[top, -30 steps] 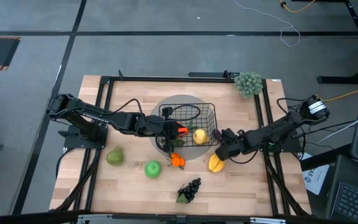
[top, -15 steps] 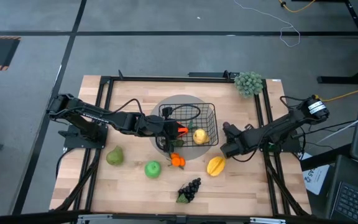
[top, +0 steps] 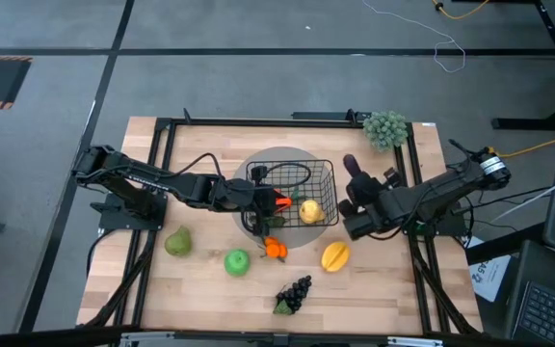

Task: Build produce basket
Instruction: Put the purple eggplant into the wire basket

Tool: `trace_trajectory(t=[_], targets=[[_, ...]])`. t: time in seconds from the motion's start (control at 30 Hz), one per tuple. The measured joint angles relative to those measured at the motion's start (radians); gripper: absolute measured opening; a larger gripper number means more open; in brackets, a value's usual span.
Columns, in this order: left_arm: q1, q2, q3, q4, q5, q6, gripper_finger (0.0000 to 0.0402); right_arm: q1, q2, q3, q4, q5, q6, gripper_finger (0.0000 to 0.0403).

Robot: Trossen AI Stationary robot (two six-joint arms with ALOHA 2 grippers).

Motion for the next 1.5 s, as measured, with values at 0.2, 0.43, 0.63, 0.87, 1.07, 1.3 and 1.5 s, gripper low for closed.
trace_trajectory(t=[0.2, 0.43, 0.63, 0.87, 1.07, 1.3, 1.5], targets=[[0.0, 0.0, 0.0, 0.0, 0.0, -0.003, 0.0069, -0.054, 0.0, 0.017, 0.219, 0.066, -0.194, 0.0068], [0.0, 0.0, 0.0, 0.0, 0.0, -0.005, 0.0069, -0.14, 0.001, -0.001, 0.757, -0.081, -0.766, 0.0071], [-0.001, 0.0, 0.0, -0.012, 0.0, -0.006, 0.0069, -0.184, 0.0, -0.009, 0.903, -0.098, -0.931, 0.0083], [-0.001, 0.0, 0.0, -0.02, 0.0, -0.006, 0.0069, -0.221, 0.0, -0.009, 0.901, -0.096, -0.929, 0.0089], [-0.005, 0.0, 0.0, -0.046, 0.0, -0.027, 0.0069, -0.228, 0.0, -0.01, 0.902, -0.107, -0.927, 0.009], [-0.052, -0.108, 0.002, -0.265, -0.238, -0.074, 0.0069, -0.228, 0.0, -0.011, 0.896, -0.17, -0.929, 0.0091], [-0.131, -0.223, 0.001, -0.427, -0.3, -0.261, 0.0069, -0.228, 0.0, -0.011, 0.896, -0.176, -0.93, 0.0091]])
